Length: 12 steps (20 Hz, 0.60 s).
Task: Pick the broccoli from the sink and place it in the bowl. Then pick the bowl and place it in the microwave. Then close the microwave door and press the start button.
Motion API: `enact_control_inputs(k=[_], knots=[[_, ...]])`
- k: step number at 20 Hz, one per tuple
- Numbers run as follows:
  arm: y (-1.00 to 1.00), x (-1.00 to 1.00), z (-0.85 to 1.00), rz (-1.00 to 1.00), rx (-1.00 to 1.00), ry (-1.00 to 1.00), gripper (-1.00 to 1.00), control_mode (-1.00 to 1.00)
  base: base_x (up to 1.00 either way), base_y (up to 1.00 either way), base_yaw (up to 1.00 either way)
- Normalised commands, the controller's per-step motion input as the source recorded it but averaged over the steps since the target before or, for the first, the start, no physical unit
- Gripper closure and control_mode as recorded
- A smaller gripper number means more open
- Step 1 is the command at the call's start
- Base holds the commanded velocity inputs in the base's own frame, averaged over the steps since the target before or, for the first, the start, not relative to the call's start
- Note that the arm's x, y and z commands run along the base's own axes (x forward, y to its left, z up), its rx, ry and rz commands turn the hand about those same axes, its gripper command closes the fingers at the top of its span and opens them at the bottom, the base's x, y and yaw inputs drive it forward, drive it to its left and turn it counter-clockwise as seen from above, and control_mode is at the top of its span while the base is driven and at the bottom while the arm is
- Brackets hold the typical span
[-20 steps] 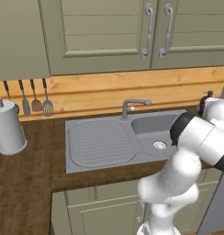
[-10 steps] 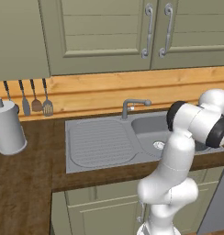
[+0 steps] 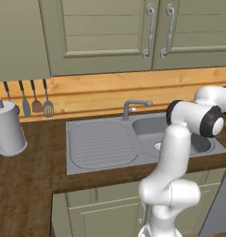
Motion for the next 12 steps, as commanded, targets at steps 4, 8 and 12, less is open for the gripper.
enact_control_inputs(k=[4,8,12], knots=[[-0.18,0.0,-0.16,0.0,0.09,0.0,1.0,-1.0,0.0,0.0,0.0],[0.0,0.0,-0.21,0.0,0.0,0.0,1.0,-1.0,0.0,0.0,0.0],[0.0,0.14,-0.42,0.0,0.0,0.05,1.0,-1.0,0.0,0.0,0.0]])
